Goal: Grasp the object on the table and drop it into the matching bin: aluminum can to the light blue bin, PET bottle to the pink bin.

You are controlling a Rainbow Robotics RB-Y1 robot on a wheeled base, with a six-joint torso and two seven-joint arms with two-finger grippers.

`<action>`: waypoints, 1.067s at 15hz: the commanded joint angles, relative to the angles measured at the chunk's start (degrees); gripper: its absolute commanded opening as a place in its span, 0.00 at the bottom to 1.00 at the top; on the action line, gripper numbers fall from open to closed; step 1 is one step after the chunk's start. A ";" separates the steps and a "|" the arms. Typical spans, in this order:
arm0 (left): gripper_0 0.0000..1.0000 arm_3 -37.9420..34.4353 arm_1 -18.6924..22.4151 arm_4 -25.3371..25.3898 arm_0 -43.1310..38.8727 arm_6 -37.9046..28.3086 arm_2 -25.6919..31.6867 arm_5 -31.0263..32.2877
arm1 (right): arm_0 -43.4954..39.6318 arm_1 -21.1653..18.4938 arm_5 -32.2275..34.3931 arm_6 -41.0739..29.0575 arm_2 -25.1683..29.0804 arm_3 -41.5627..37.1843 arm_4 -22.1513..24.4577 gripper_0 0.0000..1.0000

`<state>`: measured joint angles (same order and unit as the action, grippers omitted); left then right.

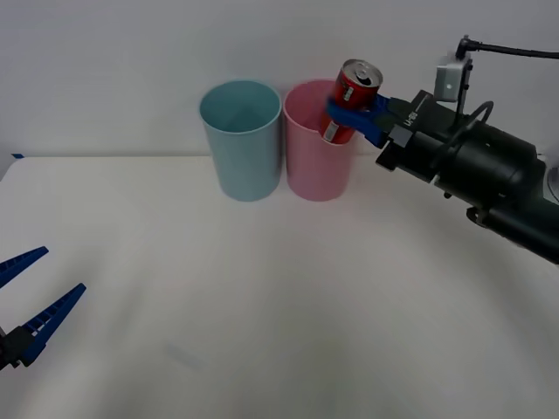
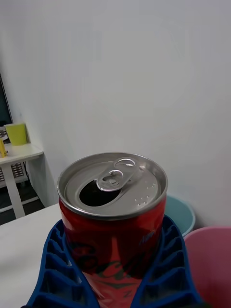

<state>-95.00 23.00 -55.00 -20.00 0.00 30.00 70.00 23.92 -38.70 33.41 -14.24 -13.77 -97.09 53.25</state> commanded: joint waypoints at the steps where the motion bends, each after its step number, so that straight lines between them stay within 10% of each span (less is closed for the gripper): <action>1: 1.00 0.00 0.00 0.00 0.00 0.00 0.00 0.00 | 7.72 0.47 -1.86 -1.14 -4.60 5.33 2.21 0.00; 16: 1.00 0.00 0.00 0.00 0.00 0.00 0.00 0.00 | 39.98 20.68 -15.48 -1.41 -16.46 45.94 8.37 0.00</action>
<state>-95.00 23.00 -55.00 -20.00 0.00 30.00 70.00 62.96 -18.95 19.67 -15.75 -29.34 -52.47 61.69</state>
